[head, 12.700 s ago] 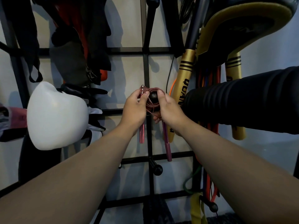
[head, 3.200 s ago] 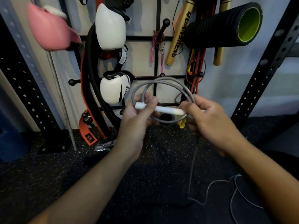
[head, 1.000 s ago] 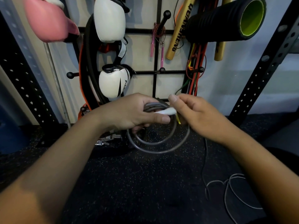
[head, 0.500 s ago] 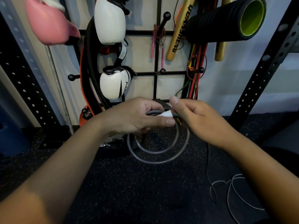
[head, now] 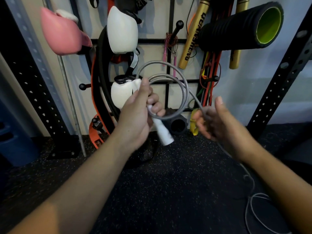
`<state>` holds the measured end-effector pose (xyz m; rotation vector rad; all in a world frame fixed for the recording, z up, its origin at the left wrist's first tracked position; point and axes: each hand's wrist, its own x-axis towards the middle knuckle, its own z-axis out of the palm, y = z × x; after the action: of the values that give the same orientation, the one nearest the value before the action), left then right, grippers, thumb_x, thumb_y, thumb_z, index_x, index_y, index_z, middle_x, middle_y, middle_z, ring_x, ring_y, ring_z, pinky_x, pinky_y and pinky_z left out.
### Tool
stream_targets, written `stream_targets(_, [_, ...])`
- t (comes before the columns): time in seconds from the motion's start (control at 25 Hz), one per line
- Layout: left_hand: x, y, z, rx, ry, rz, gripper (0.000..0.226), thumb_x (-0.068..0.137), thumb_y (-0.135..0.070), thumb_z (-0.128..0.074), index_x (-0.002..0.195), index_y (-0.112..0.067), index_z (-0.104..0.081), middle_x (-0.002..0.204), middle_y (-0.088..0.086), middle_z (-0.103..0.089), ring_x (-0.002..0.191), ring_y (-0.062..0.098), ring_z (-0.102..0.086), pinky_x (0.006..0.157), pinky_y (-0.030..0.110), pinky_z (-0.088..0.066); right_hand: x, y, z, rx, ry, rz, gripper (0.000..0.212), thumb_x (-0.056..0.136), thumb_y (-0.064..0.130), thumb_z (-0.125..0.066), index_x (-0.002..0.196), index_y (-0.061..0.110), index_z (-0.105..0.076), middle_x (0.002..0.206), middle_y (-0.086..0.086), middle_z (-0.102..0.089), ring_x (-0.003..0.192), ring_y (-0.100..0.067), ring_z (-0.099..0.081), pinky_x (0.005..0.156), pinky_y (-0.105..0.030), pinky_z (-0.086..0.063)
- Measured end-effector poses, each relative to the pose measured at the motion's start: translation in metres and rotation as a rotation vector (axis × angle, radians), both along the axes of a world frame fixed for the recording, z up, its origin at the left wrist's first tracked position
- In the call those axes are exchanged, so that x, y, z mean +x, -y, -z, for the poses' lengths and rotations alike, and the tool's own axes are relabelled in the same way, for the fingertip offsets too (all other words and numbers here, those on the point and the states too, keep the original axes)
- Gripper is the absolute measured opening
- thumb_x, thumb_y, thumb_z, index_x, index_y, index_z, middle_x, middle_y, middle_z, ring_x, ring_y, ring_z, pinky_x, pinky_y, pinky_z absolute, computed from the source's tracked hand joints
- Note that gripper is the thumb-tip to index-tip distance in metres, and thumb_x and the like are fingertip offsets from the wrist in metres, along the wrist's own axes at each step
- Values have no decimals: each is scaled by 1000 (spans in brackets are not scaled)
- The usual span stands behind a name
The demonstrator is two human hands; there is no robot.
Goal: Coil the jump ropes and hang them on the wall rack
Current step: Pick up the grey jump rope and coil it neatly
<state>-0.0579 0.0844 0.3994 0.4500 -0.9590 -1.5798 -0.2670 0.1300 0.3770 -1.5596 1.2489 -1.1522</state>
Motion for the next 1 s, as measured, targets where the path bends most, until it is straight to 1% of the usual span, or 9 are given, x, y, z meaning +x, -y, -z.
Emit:
stream_targets(0.12, [-23,-11,8,73,-197,-95,30,108,-38,-39,97,-11,-47,70,-2,-49,65,14,-55,69,31,-58,39,-4,16,-32,100,-7,76,80,91,-33,112,30,-65,89,-12,-62,56,-13,-46,47,-22,-36])
stream_targets(0.36, [-36,-28,29,-77,159,-162,34,108,-36,-40,97,-20,-68,89,-3,-76,91,21,-73,84,41,-57,64,-15,9,-177,408,201,22,101,27,-57,90,8,-58,51,10,-55,41,2,-49,40,-10,-36])
stream_targets(0.44, [-21,-19,27,-97,213,-104,21,101,-27,-53,110,-12,-65,102,4,-77,100,26,-73,94,44,-57,49,-9,3,-173,264,231,19,102,21,-58,93,6,-63,49,10,-55,39,2,-46,39,-10,-36])
stream_targets(0.52, [1,-4,18,-71,253,-87,39,87,-22,-67,124,-9,-60,112,9,-76,106,29,-72,101,49,-53,27,-4,-4,-189,57,199,18,101,20,-59,92,6,-66,50,6,-54,41,-2,-43,40,-14,-35])
stream_targets(0.64, [37,3,-10,-342,723,-91,62,80,-30,-80,136,-24,-54,124,-2,-71,111,13,-70,101,36,-52,3,-2,-11,-200,-329,31,19,97,27,-61,91,11,-68,61,-8,-56,50,-10,-44,46,-19,-37])
stream_targets(0.72, [41,-2,-25,-569,1205,19,77,71,-44,-84,138,-41,-47,125,-16,-64,110,-2,-64,98,22,-47,5,-4,-10,-171,-501,-71,20,93,36,-62,91,17,-68,64,-3,-55,54,-13,-46,50,-26,-41])
stream_targets(0.8, [27,-12,-31,-688,1513,106,81,64,-52,-89,134,-47,-48,117,-23,-64,104,-8,-59,91,19,-45,14,-8,-8,-169,-558,-112,16,91,41,-64,90,25,-66,70,5,-60,60,-16,-55,57,-38,-50])
stream_targets(0.92, [5,-17,-23,-701,1640,97,55,64,-48,-91,111,-41,-63,85,-19,-68,72,-5,-61,62,22,-48,17,-9,-5,-210,-561,-110,13,88,42,-68,86,30,-61,75,3,-66,67,-23,-62,63,-49,-53])
stream_targets(1.0, [3,-17,-21,-618,1663,140,40,67,-43,-91,99,-35,-69,75,-14,-67,60,-5,-59,53,20,-49,15,-9,-4,-213,-530,-107,20,86,43,-70,88,27,-57,76,0,-68,66,-24,-63,60,-47,-52])
